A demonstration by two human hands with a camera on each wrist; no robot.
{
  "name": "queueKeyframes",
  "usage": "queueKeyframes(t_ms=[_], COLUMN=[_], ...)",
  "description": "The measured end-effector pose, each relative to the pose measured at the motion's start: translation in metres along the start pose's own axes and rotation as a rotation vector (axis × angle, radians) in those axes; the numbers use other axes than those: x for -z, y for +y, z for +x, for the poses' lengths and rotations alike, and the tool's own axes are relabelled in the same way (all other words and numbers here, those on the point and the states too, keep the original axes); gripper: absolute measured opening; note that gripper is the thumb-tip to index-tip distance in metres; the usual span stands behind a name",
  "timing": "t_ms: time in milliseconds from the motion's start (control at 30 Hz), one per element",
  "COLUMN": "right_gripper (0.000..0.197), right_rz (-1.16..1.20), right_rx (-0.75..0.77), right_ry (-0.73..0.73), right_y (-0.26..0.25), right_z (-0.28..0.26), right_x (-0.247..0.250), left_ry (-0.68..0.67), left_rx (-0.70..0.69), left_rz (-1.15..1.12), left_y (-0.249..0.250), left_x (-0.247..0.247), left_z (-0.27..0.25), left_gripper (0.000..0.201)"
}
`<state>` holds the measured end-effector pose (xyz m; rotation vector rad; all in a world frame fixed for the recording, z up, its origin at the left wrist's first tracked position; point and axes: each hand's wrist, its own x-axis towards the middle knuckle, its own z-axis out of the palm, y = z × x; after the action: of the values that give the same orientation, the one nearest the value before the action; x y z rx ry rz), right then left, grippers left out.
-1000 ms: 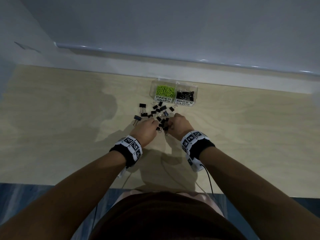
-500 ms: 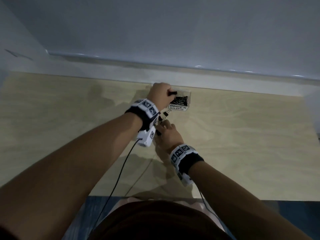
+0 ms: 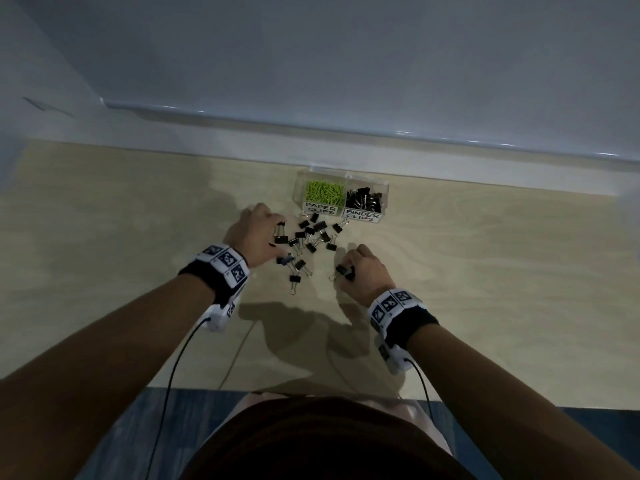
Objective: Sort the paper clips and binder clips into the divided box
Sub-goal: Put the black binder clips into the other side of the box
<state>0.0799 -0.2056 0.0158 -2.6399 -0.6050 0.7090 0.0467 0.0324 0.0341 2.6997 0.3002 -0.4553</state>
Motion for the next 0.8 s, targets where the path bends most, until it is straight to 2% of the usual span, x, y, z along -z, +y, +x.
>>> queueKeyframes(t_ms=[67,133,333,467,600,700,800], right_gripper=[0.017,0.010,0.016,0.012,0.014,0.017,0.015], right_rz=[0.011,0.003,0.035,0.138,0.275,0.157,-0.007], right_rx=[-0.025,-0.040,-0.062,-0.114,-0.099,-0.041,0.066], right_ry=[0.002,0.006,0.042,0.050,0.264,0.371,0.420], right_y=[0.000,-0.001,0.005,0.005,-0.004,-0.010,-0.017], right_z=[0.002,0.003,0.008,0.012,0.033,0.052,0.059], right_x=[0.001,0.002,0.003,0.020,0.069,0.101,0.098], left_ry=[-0.067,-0.072,0.054,0.083,0.061,0.051,0.059], left_rx=[0.046,0.053,0.046,0.013,0.009,0.000,-0.004], left_rz=[-0.007,-0.047,-0.228,-0.249,-0.225,-0.212,-0.224], left_y=[-0.004,-0.001,0.009,0.013,0.016,0.018,0.017], left_x=[-0.011,-0.021,-0.044,-0.044,-0.040,-0.038,-0.038], left_z=[-0.008,-0.012,-0.015,-0.018,-0.019,-0.019,-0.020], left_gripper=[0.082,0.083,0.048,0.027,0.025,0.025,0.026])
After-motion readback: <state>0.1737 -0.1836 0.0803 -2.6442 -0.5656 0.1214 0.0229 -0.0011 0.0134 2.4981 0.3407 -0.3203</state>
